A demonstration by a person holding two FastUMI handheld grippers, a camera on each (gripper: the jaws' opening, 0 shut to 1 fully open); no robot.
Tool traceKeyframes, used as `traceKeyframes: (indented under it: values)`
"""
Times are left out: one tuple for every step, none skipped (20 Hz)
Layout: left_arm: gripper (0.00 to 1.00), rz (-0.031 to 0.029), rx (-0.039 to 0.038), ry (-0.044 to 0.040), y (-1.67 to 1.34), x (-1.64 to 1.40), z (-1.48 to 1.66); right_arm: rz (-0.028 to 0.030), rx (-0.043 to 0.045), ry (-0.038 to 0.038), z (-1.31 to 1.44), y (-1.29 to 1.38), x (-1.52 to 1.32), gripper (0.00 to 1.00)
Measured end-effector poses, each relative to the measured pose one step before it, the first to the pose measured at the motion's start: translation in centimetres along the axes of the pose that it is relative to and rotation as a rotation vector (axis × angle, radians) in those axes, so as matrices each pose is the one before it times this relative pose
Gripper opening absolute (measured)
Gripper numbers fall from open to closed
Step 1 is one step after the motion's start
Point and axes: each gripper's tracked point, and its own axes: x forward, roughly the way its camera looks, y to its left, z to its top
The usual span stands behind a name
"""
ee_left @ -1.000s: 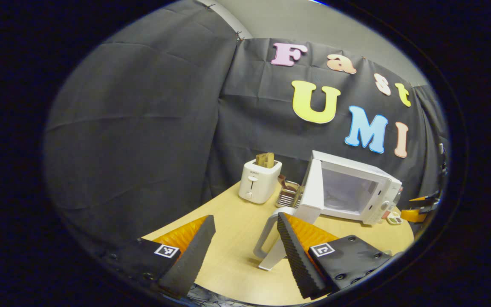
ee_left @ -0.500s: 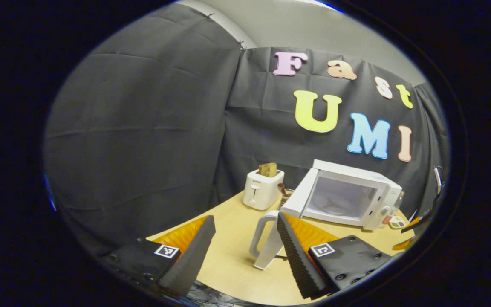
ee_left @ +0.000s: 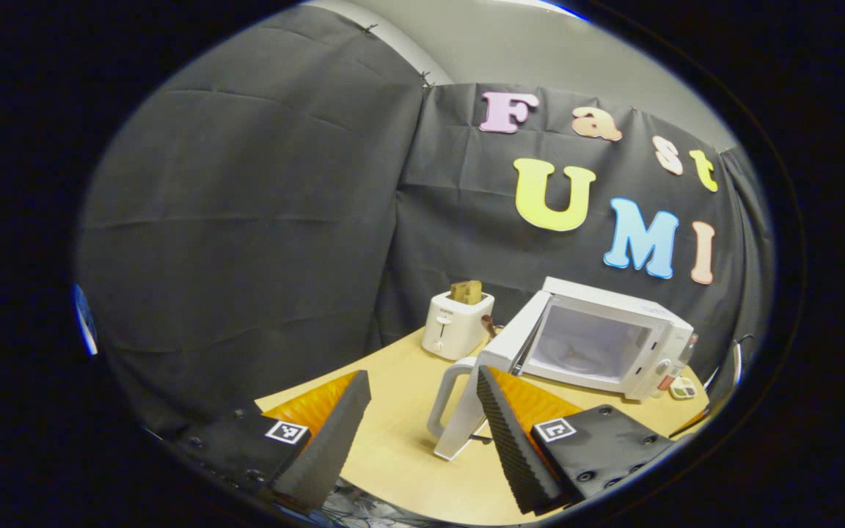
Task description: Open the microwave oven with the left hand, put the food in, and close the microwave oven.
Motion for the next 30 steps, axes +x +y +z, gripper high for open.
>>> traceKeyframes:
  values:
    - [0.98, 0.00445, 0.00579, -0.00008, -0.108, -0.274, -0.174, 0.00133, -0.02192, 0.00894, -0.353, 0.043, 0.382, 0.95]
    - [0.98, 0.00132, 0.00366, -0.0014, -0.031, -0.256, 0.056, 0.00179, -0.02124, 0.01542, -0.423, -0.042, 0.33, 0.95]
    - [0.96, 0.00201, 0.00179, -0.00079, 0.051, -0.199, 0.089, -0.00173, -0.02013, 0.0186, -0.463, -0.035, 0.279, 0.95]
    - [0.98, 0.00036, 0.00041, 0.00139, -0.144, -0.23, -0.12, -0.00593, -0.02015, 0.02012, -0.381, -0.144, 0.205, 0.95]
    - [0.98, -0.00043, 0.00012, 0.00212, -0.115, -0.079, -0.205, -0.00308, -0.01759, 0.01649, -0.418, 0.071, 0.432, 0.95]
    - [0.96, 0.00065, 0.00241, 0.00195, -0.095, -0.158, -0.033, 0.0044, -0.01156, 0.01191, -0.32, 0.015, 0.324, 0.95]
    - [0.98, 0.00063, 0.00343, 0.00087, 0.142, -0.23, 0.02, 0.00522, -0.0065, 0.01302, -0.295, 0.216, 0.358, 0.95]
    - [0.98, 0.0019, 0.00144, 0.00003, 0.165, -0.032, 0.082, 0.0035, -0.00868, 0.01055, -0.157, 0.071, 0.092, 0.94]
    - [0.98, 0.0025, -0.00185, -0.00153, 0.087, -0.164, 0.105, 0.00972, -0.01032, 0.0103, -0.069, 0.411, 0.232, 0.93]
    - [0.98, 0.0017, -0.00499, -0.00485, 0.078, 0.022, 0.284, -0.00129, -0.00536, 0.0187, -0.436, 0.014, 0.447, 0.9]
    - [0.98, -0.00028, -0.00461, -0.00533, -0.11, 0.076, 0.331, 0.00431, -0.00952, 0.00914, -0.066, 0.152, -0.116, 0.89]
    - [0.96, 0.00163, -0.00161, -0.00373, -0.069, 0.124, 0.475, -0.01156, -0.00397, 0.00439, -0.152, -0.149, 0.173, 0.86]
    - [0.95, 0.00047, 0.00246, -0.0022, 0.092, -0.035, 0.041, 0.0007, 0.00568, 0.00123, 0.102, 0.062, -0.12, 0.75]
    - [0.96, 0.00119, 0.00409, -0.00222, 0.052, 0.071, 0.029, -0.00445, 0.00996, 0.00552, -0.144, -0.026, -0.123, 0.71]
    - [0.97, -0.00098, 0.00328, 0.0018, 0.132, 0.075, -0.103, -0.01842, 0.01034, -0.00116, 0.283, -0.31, -0.092, 0.7]
    - [0.98, -0.00009, 0.00159, 0.0014, -0.059, 0.151, 0.166, -0.00675, 0.01749, -0.00497, 0.166, -0.269, -0.145, 0.64]
    - [0.98, -0.00407, -0.00028, -0.00141, 0.079, -0.141, -0.126, -0.00909, 0.01707, -0.00995, 0.291, -0.111, -0.176, 0.64]
    - [0.94, -0.00298, -0.001, -0.0005, -0.021, 0.089, -0.013, -0.01497, 0.00514, -0.0122, 0.447, -0.468, -0.289, 0.64]
    - [0.95, -0.00329, -0.00066, -0.0004, 0.075, 0.151, -0.022, -0.01549, -0.00148, -0.0111, 0.579, -0.496, -0.258, 0.64]
    - [0.95, -0.00199, -0.00037, 0.00052, -0.028, 0.118, 0.091, -0.01752, -0.00258, -0.012, 0.66, -0.583, -0.359, 0.64]
    - [0.95, -0.00491, -0.00023, 0.00089, 0.033, 0.123, -0.137, -0.01786, -0.00035, -0.01265, 0.707, -0.458, -0.193, 0.64]
    - [0.96, -0.00161, 0.00073, 0.0003, -0.022, 0.135, 0.012, -0.02017, 0.00247, -0.01515, 0.769, -0.658, -0.212, 0.64]
    - [0.96, -0.00171, 0.00187, -0.00266, 0.124, 0.024, 0.151, -0.02408, 0.00385, -0.01994, 0.913, -0.564, -0.215, 0.64]
    - [0.98, -0.00212, 0.00146, -0.00032, -0.069, 0.117, 0.127, -0.02157, 0.00186, -0.01939, 1.072, -0.665, -0.174, 0.64]
    - [0.98, -0.00138, 0.00049, -0.00105, 0.171, 0.064, -0.052, -0.0228, 0.00166, -0.01713, 0.935, -0.601, 0.007, 0.64]
    - [0.98, -0.003, 0.00005, -0.00061, 0.111, 0.042, 0.152, -0.02068, 0.00031, -0.01573, 0.937, -0.71, -0.029, 0.64]
    - [0.98, 0.0023, 0.00113, -0.00179, 0.187, -0.07, 0.19, -0.02032, 0.00009, -0.02116, 1.067, -0.617, 0.096, 0.64]
    - [0.98, 0.00353, 0.00076, -0.00291, 0.273, -0.002, 0.242, -0.01747, 0.00333, -0.023, 1.041, -0.814, 0.114, 0.64]
    - [0.98, 0.00727, -0.00068, -0.00192, 0.498, -0.021, -0.058, -0.02087, 0.00461, -0.02725, 1.163, -0.808, 0.014, 0.64]
    - [0.98, 0.0041, -0.00189, -0.00255, 0.248, -0.132, 0.191, -0.02664, 0.00205, -0.02487, 1.299, -1.0, 0.116, 0.64]
